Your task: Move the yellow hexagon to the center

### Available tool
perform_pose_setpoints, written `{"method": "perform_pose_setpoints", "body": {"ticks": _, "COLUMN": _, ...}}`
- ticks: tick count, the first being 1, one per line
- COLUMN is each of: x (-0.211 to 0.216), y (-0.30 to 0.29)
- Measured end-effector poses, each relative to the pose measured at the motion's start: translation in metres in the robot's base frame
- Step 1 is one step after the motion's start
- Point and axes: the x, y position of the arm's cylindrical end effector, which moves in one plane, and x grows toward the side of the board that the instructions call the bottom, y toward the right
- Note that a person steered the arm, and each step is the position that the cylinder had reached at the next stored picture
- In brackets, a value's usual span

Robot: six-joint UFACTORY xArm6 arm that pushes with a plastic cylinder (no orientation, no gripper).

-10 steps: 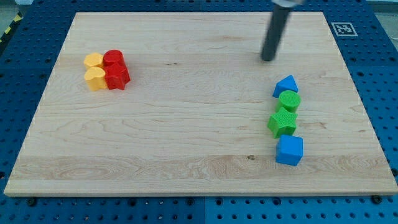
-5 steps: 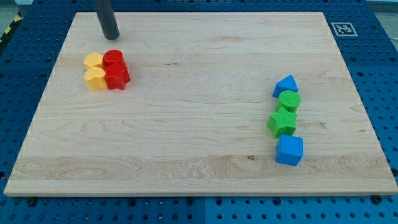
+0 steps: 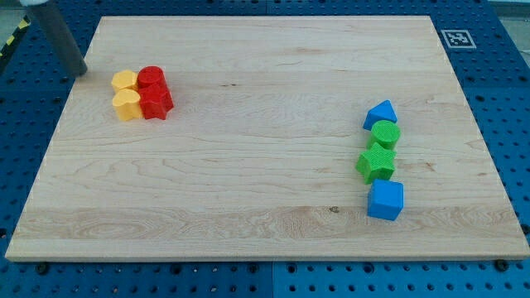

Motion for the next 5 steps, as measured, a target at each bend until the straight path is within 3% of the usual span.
{"method": "perform_pose_setpoints", "body": {"ticks": 2, "x": 0.024, "y": 0.018}}
{"method": "perform_pose_setpoints", "body": {"ticks": 5, "x": 0.015, "y": 0.140}}
